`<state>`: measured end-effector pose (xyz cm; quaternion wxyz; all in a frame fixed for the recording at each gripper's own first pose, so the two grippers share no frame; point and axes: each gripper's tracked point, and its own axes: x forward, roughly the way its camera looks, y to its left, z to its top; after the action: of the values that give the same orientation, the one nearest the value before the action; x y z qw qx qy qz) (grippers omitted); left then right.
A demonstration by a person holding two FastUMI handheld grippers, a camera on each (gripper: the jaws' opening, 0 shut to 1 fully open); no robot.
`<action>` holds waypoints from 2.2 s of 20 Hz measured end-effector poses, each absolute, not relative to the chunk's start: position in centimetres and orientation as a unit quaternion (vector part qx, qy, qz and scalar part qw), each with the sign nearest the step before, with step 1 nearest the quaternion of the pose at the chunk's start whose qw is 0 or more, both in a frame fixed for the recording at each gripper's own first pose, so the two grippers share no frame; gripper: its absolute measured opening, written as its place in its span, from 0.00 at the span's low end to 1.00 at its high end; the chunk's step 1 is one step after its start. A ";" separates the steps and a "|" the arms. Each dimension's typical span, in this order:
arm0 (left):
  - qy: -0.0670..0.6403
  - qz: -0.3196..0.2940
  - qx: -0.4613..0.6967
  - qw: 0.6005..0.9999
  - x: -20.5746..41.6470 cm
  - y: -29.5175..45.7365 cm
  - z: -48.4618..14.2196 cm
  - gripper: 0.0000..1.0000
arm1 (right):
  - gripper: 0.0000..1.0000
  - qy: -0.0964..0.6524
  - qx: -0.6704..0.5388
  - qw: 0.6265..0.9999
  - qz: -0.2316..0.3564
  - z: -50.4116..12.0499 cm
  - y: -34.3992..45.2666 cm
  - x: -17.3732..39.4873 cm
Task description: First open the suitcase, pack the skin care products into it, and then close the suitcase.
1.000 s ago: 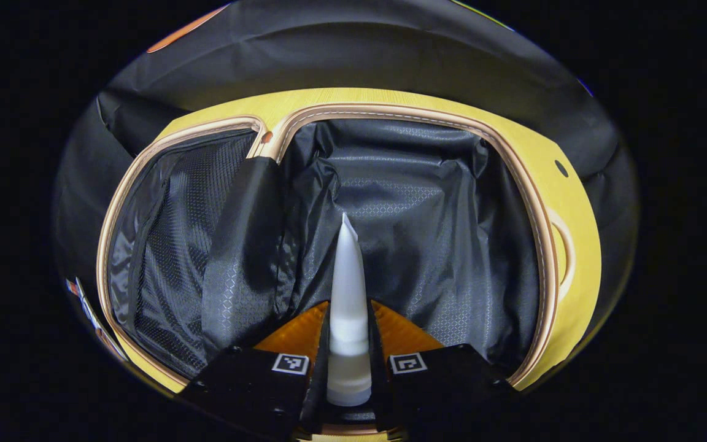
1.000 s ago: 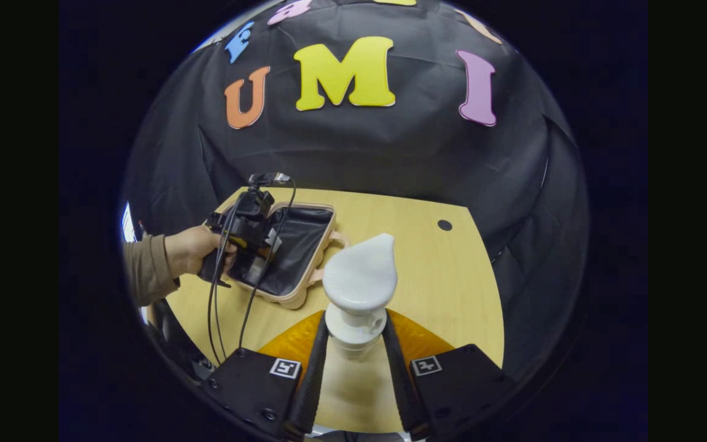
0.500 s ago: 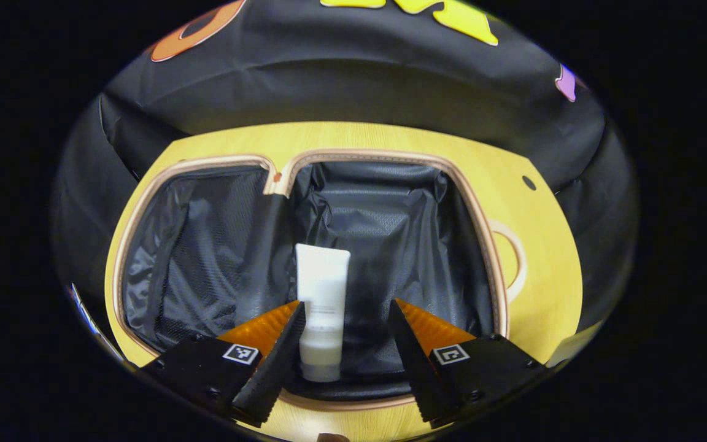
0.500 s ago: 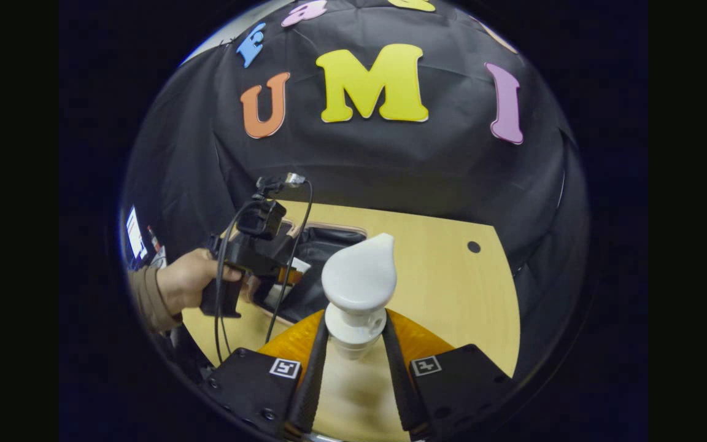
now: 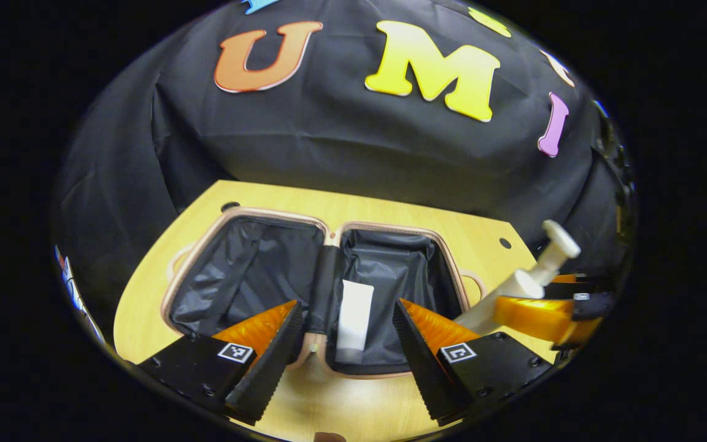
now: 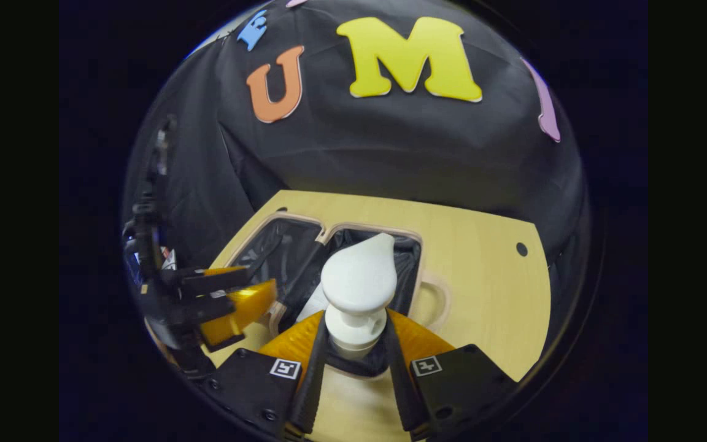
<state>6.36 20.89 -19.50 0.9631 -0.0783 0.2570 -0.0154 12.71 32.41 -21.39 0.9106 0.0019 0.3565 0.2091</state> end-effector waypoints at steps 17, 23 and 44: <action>0.051 0.016 -0.072 0.996 0.2 31.7 -12.1 0.98 | 0.48 0.474 0.039 0.871 0.119 -31.6 36.5 19.8; 0.039 0.045 -0.085 0.995 -1.3 35.5 -12.0 1.00 | 0.48 0.530 0.079 0.841 0.068 -35.9 36.0 19.4; 0.176 0.132 -0.468 0.856 6.0 52.2 -27.2 0.99 | 0.77 0.242 -0.075 0.961 0.114 -12.9 27.7 7.4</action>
<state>5.98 52.25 -27.18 0.8556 -0.4683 0.1764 0.1324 7.38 27.72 -12.95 0.9606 -0.0751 0.2424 0.1136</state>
